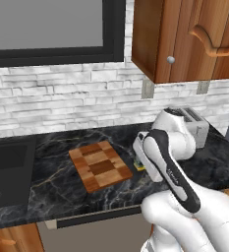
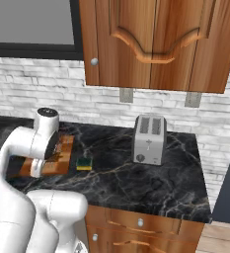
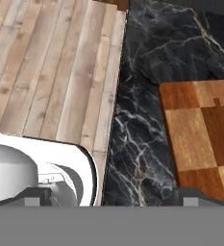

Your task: Pick up the sponge from the counter and clean the cutting board by briefly scrubbing or pressing down on the cutting board. Once finished, release the sponge.

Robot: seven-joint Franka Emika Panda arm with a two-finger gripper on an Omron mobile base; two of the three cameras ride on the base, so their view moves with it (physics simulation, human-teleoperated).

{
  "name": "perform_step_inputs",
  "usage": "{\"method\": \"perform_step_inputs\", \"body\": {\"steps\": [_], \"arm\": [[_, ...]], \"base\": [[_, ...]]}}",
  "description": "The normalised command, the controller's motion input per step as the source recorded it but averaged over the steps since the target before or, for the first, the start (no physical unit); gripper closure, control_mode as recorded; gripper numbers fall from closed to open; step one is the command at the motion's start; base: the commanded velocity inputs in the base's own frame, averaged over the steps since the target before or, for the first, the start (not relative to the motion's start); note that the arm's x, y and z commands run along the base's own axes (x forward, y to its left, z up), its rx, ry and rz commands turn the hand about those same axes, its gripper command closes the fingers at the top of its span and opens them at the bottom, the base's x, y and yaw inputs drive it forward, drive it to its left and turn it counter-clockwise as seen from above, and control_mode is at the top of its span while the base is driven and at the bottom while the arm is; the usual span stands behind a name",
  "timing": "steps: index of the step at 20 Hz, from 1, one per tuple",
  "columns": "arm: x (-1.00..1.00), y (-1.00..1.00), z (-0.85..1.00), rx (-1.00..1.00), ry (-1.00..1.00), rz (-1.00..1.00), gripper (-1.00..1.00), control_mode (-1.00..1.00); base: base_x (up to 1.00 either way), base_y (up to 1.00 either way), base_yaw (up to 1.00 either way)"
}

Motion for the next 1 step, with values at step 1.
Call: {"method": "perform_step_inputs", "body": {"steps": [1], "arm": [[-0.23, 0.66, 0.43, 0.00, 0.00, 0.08, -1.00, -1.00]], "base": [[0.00, 0.00, 0.00]]}}
